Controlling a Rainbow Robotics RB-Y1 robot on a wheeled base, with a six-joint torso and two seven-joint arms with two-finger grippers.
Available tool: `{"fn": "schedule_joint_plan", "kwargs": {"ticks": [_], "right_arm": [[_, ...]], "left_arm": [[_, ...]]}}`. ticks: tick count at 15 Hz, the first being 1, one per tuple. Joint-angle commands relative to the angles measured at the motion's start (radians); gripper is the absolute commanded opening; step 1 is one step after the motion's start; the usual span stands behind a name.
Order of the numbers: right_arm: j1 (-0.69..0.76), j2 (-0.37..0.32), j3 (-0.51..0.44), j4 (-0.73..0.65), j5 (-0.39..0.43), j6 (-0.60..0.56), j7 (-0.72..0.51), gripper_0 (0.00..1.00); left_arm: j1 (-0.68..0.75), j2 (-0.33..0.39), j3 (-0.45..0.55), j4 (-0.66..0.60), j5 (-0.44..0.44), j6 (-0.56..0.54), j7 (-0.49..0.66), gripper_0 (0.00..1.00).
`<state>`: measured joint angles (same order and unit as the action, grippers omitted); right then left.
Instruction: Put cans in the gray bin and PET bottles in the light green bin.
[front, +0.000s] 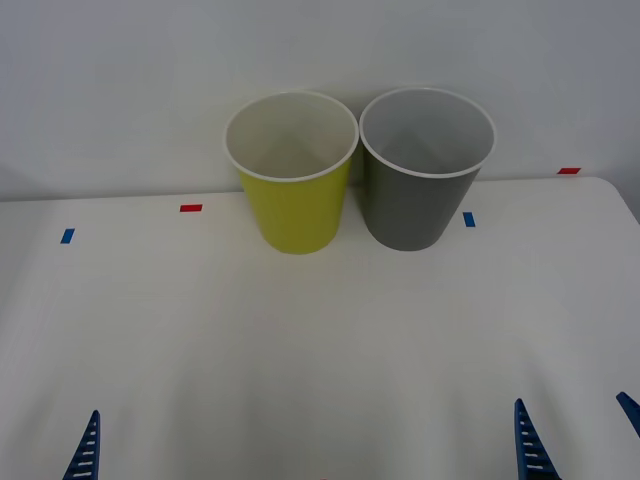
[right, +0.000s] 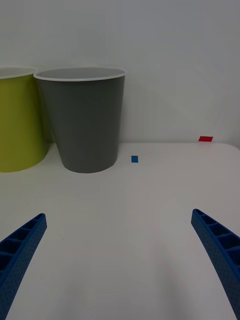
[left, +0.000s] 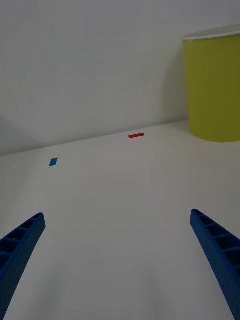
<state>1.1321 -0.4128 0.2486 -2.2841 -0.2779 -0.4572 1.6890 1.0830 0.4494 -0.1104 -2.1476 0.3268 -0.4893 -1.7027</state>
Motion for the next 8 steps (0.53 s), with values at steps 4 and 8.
{"fn": "schedule_joint_plan", "kwargs": {"ticks": [4, 8], "right_arm": [[0.000, 0.000, 0.000, 0.000, 0.000, 0.000, 0.000, 1.00], [0.000, 0.000, 0.000, 0.000, 0.000, 0.000, 0.000, 1.00]], "left_arm": [[0.000, 0.000, 0.000, 0.000, 0.000, 0.000, 0.000, 1.00], [0.000, 0.000, 0.000, 0.000, 0.000, 0.000, 0.000, 1.00]]}}
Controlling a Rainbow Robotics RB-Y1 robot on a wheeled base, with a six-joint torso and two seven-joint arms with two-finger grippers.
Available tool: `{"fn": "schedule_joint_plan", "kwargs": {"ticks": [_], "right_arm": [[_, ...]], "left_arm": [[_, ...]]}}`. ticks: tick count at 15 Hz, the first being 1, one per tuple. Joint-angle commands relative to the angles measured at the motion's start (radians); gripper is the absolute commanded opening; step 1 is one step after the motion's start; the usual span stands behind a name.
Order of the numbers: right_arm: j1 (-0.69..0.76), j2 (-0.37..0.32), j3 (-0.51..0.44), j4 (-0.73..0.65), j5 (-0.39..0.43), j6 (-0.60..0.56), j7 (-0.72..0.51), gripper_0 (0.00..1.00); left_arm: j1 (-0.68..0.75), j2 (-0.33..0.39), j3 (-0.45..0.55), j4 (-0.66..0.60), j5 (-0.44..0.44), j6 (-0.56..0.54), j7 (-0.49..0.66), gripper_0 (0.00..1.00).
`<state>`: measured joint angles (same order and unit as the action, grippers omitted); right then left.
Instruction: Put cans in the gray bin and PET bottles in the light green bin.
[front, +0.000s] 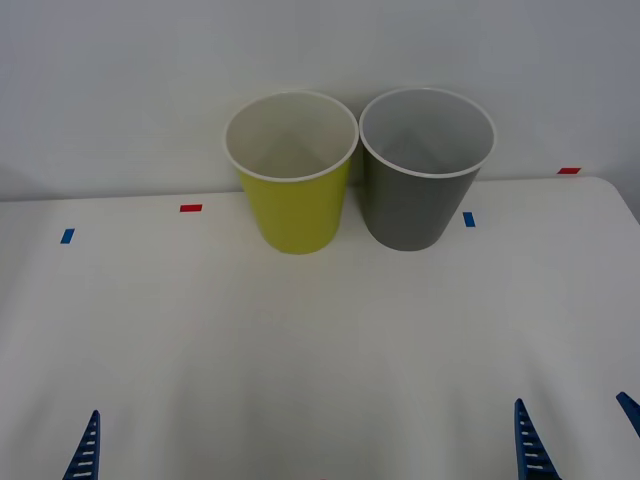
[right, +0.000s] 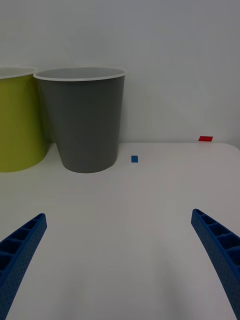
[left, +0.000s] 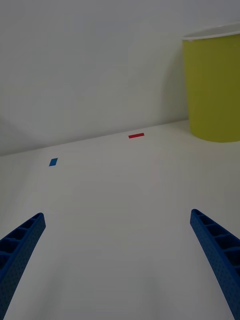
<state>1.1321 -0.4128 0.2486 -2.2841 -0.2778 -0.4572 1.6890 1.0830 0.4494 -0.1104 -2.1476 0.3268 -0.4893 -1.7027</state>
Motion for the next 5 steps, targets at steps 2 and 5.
{"fn": "schedule_joint_plan", "kwargs": {"ticks": [2, 5], "right_arm": [[0.000, 0.000, 0.000, 0.000, 0.000, 0.000, 0.000, 1.00], [0.000, 0.000, 0.000, 0.000, 0.000, 0.000, 0.000, 1.00]], "left_arm": [[0.000, 0.000, 0.000, 0.000, 0.000, 0.000, 0.000, 1.00], [0.000, 0.000, 0.000, 0.000, 0.000, 0.000, 0.000, 1.00]]}}
